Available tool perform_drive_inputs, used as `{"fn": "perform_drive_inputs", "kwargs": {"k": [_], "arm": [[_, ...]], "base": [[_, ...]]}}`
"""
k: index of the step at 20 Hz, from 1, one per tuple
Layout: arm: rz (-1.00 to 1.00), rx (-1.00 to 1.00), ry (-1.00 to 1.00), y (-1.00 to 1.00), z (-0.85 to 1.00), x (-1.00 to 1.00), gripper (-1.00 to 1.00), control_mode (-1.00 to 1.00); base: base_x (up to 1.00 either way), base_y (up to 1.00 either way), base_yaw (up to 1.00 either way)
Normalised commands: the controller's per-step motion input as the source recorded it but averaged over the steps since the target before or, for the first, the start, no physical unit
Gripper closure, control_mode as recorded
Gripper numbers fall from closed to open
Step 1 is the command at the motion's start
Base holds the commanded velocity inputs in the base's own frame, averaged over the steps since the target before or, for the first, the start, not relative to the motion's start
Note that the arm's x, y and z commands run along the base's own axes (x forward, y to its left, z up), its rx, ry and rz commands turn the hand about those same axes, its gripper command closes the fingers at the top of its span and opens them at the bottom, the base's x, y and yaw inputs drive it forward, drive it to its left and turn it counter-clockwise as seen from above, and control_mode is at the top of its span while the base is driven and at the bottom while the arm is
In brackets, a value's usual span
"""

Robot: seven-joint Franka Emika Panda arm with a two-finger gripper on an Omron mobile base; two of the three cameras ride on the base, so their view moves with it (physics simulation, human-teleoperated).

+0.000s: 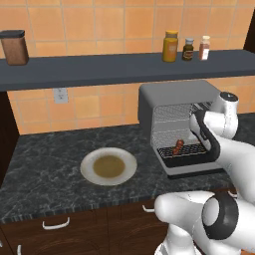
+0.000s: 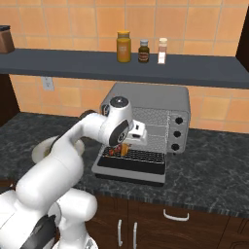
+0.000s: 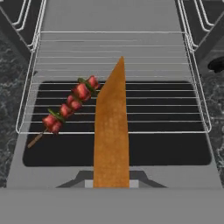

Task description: Pick up the kebab skewer and baguette bread, and place them inside the toaster oven. Close the toaster oven door and start by setting the timer.

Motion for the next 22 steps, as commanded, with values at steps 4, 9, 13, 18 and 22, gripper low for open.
{"fn": "perform_drive_inputs", "kwargs": {"k": [4, 9, 13, 18, 22], "arm": [[-0.09, 0.09, 0.01, -0.31, 0.0, 0.38, 1.0, -1.0], [-0.04, 0.16, 0.0, 0.0, -0.01, 0.22, 1.0, -1.0], [-0.02, 0.13, 0.0, -0.06, -0.17, 0.07, 1.0, -1.0], [-0.02, 0.1, 0.0, 0.0, -0.11, 0.24, 1.0, -1.0], [-0.06, 0.01, 0.0, -0.13, -0.19, 0.14, 1.0, -1.0]], "base": [[0.0, 0.0, 0.0], [0.0, 0.0, 0.0], [0.0, 0.0, 0.0], [0.0, 0.0, 0.0], [0.0, 0.0, 0.0]]}}
